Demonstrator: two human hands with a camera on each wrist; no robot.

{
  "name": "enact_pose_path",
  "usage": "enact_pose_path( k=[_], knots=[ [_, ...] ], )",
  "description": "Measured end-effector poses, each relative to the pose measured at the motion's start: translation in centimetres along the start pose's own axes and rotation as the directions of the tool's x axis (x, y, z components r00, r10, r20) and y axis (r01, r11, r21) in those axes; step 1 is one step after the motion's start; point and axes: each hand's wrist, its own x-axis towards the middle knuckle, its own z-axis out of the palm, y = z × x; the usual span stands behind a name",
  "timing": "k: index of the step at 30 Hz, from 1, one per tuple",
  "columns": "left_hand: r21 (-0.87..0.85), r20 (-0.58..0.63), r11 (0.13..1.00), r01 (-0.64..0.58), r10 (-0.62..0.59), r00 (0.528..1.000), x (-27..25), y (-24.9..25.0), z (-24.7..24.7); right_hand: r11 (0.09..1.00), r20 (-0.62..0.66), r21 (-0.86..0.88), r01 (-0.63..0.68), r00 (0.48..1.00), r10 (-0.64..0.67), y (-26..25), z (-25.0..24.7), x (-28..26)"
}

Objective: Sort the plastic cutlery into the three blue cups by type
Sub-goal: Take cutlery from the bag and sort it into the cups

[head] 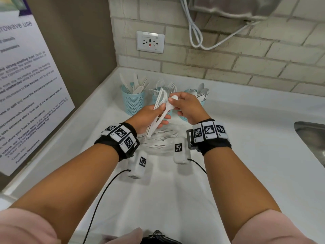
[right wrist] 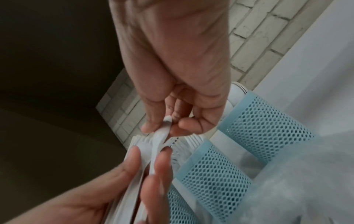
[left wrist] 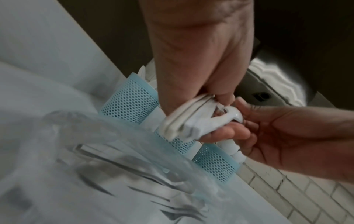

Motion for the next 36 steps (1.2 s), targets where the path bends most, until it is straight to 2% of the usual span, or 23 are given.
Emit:
enact_pose_path(
  k=[3, 7, 12, 19, 26, 29, 32, 34, 36],
  knots=[
    [-0.154, 0.052, 0.986, 0.071, -0.064, 0.997, -0.2, 0.1, -0.3, 0.999, -0.055, 0.046, -0.016, 0.998, 0.019, 0.4, 0.3, 0.4],
    [-0.319, 0.143, 0.935, 0.156, -0.115, 0.983, -0.5, 0.2, -0.8, 0.995, -0.054, 0.087, -0.053, 0.997, 0.057, 1.2, 0.3, 0.6],
    [-0.347, 0.189, 0.919, 0.188, -0.127, 0.974, -0.7, -0.1, -1.0, 0.988, -0.028, 0.127, -0.09, 0.995, 0.094, 1.5, 0.3, 0.5],
    [-0.348, 0.153, 0.918, 0.188, -0.142, 0.978, 0.0, -1.2, -0.6, 0.984, -0.003, 0.113, -0.139, 0.99, 0.14, 1.7, 0.4, 0.4],
    [-0.357, 0.127, 0.913, 0.2, -0.164, 0.978, -0.1, -0.8, -0.1, 0.996, -0.011, 0.018, -0.088, 0.996, 0.088, 2.0, 0.8, 0.5],
    [-0.351, 0.135, 0.915, 0.197, -0.159, 0.978, -0.3, -0.4, 0.4, 0.998, -0.079, -0.021, -0.052, 0.996, 0.05, 1.3, 0.3, 1.0],
    [-0.347, 0.141, 0.923, 0.167, -0.125, 0.982, -0.2, 0.3, 0.6, 0.99, -0.217, -0.133, 0.042, 0.974, -0.07, -0.3, -1.8, 2.2],
    [-0.353, 0.132, 0.923, 0.155, -0.115, 0.985, -0.1, 0.7, 0.7, 0.979, -0.317, -0.17, 0.112, 0.934, -0.162, -2.0, -3.7, 2.7],
    [-0.355, 0.116, 0.922, 0.153, -0.119, 0.986, 0.0, 0.9, 0.9, 0.964, -0.451, -0.182, 0.195, 0.854, -0.258, -3.7, -5.5, 2.8]
  ],
)
